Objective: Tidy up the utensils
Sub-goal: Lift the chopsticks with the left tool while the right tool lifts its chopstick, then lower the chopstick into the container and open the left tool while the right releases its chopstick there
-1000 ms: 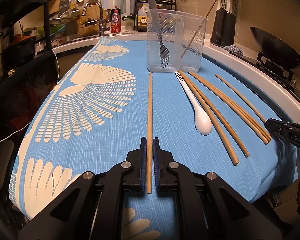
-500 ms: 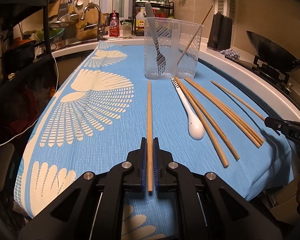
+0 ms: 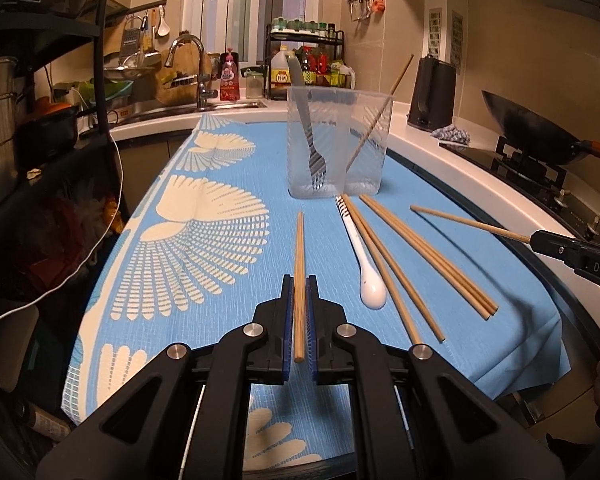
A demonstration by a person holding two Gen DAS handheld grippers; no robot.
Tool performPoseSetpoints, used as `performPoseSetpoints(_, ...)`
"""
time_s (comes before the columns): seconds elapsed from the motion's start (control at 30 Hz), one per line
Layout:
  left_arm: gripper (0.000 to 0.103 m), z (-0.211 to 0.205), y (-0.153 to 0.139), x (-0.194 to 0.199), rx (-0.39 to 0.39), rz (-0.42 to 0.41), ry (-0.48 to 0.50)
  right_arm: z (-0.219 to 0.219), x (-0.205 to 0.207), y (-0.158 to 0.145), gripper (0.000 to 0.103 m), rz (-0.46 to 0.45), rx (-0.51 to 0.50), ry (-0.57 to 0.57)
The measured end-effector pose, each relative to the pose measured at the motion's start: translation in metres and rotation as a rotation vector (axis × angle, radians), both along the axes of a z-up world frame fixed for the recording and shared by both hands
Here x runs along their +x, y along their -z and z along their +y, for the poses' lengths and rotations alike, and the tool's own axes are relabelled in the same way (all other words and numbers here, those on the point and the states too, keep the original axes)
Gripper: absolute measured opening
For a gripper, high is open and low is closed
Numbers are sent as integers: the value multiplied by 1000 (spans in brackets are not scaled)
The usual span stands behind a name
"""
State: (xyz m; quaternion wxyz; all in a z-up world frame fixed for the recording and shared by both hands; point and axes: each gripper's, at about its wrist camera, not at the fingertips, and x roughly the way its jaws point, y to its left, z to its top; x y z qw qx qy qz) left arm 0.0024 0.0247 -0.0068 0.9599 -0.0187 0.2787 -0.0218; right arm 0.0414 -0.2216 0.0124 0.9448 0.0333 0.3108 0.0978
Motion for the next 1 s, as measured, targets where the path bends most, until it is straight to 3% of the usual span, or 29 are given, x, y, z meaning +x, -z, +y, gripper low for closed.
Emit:
performPoseSetpoints(0.43,6,10,-41,-2,-27,-85,-19,-2,-11,-58,5,-107,28,-41)
performPoseSetpoints(1.0,6,16,-91,21,-64,-112,22,1,14,-106,5,-169,51,-80)
